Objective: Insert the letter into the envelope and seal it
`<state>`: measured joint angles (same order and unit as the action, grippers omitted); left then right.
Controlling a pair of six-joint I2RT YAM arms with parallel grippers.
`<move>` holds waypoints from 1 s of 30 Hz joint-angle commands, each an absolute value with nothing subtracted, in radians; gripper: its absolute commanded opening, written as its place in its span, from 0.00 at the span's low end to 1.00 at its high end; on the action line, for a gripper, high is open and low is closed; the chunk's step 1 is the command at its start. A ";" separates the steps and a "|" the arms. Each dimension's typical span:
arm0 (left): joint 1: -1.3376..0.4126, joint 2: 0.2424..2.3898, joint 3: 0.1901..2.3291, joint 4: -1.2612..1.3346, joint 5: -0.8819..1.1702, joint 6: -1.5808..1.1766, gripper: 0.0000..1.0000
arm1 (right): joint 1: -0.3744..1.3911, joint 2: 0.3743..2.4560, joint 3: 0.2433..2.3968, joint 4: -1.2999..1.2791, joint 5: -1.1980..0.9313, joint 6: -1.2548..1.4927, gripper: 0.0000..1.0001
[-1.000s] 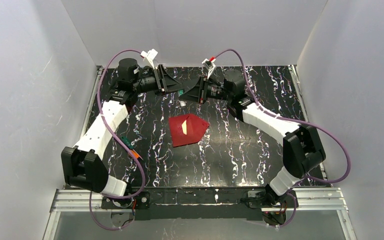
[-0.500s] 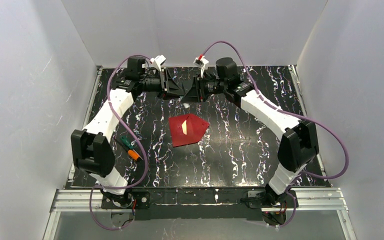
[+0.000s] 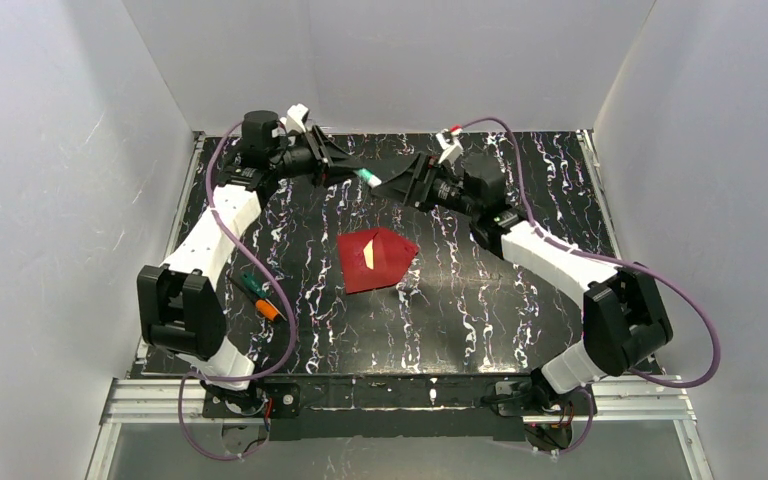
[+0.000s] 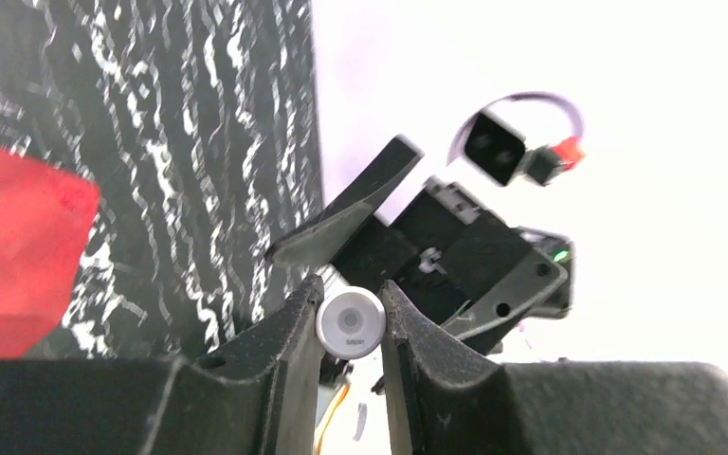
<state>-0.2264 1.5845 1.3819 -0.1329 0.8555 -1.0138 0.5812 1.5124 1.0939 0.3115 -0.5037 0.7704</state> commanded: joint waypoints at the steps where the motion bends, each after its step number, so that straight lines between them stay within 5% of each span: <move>1: -0.221 1.507 1.389 0.070 0.798 -1.206 0.00 | 0.593 1.464 0.966 0.948 -0.292 1.339 0.95; 8: -0.221 1.493 1.429 0.075 0.807 -1.264 0.00 | 0.597 1.504 1.038 0.953 -0.199 1.517 0.93; 14: -0.221 1.486 1.439 0.075 0.804 -1.271 0.00 | 0.606 1.564 1.119 0.925 -0.246 1.574 0.72; 19: -0.221 1.483 1.439 0.078 0.803 -1.275 0.00 | 0.610 1.556 1.131 0.852 -0.255 1.520 0.65; 30: -0.219 1.486 1.422 0.072 0.768 -1.314 0.00 | 0.611 1.574 1.165 0.884 -0.319 1.492 0.25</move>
<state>-0.2192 1.5238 1.4052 0.0784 0.7826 -1.3033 0.6064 1.5867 1.0885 0.8173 -0.2832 1.5158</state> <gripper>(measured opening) 0.239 0.322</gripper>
